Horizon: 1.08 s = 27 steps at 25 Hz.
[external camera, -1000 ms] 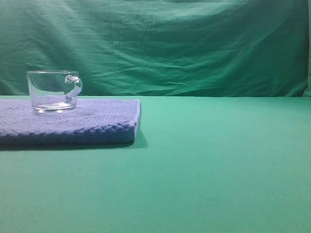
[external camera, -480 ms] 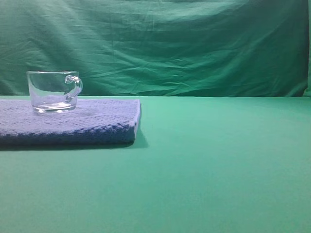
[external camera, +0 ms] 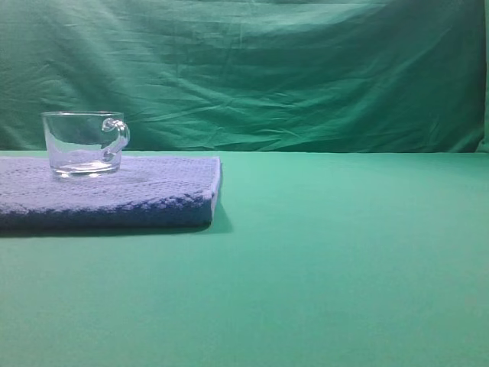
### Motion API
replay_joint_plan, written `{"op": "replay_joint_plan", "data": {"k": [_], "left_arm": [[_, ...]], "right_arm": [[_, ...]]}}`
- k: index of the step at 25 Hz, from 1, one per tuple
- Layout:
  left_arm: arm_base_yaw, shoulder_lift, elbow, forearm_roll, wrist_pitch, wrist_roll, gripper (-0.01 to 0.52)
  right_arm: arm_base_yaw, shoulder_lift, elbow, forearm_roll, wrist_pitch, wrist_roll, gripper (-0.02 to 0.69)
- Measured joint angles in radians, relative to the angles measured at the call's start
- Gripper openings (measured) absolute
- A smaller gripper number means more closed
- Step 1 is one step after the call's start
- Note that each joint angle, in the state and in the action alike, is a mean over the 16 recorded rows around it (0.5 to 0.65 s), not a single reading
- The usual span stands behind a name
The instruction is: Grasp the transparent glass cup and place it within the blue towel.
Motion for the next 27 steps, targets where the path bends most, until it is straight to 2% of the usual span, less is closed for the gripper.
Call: {"op": "replay_joint_plan", "data": {"k": [10,27], "left_arm": [[0.000,0.000,0.000,0.000,0.000,0.000,0.000],[0.000,0.000,0.000,0.000,0.000,0.000,0.000]], "right_arm": [[-0.056,0.000,0.001,0.000,0.027,0.000,0.000],[-0.061,0.000,0.001,0.000,0.028,0.000,0.000]]}}
